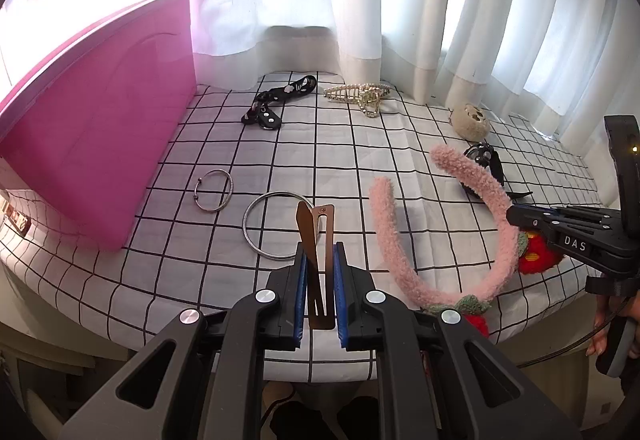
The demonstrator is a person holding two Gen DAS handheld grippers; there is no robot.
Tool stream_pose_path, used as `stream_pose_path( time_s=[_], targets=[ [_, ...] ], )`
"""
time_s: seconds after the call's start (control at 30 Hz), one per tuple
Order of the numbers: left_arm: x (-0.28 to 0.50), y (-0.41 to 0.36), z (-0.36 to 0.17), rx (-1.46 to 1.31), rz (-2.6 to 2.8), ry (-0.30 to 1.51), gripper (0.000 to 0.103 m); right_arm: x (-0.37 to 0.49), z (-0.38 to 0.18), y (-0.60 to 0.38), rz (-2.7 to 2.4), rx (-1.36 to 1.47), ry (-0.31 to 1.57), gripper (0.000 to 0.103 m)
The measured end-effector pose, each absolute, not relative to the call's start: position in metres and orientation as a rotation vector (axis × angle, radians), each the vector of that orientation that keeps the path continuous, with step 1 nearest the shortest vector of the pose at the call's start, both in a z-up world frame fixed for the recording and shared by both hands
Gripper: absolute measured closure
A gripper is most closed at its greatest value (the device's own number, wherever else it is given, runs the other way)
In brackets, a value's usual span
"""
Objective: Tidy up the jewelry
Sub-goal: 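Lift the brown clip and pink headband and carry both over the pink tub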
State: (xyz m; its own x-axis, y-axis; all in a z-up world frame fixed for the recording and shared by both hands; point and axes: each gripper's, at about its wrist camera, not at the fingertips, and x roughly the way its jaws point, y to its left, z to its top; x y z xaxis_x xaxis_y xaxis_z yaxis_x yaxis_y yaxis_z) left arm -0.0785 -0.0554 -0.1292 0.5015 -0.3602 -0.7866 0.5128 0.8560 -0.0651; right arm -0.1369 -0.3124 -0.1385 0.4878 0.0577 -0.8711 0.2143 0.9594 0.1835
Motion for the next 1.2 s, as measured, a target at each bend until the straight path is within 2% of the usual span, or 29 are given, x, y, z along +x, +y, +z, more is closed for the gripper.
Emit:
stream_pose_path(
  time_s=[0.97, 1.2],
  targets=[
    [-0.059, -0.042, -0.095, 0.137, -0.533, 0.829, 0.091, -0.121, -0.05, -0.302, -0.081, 0.175, 0.847, 0.101],
    [-0.054, -0.038, -0.093, 0.133, -0.529, 0.828, 0.091, -0.115, -0.058, -0.305, -0.079, 0.204, 0.867, 0.101]
  ],
)
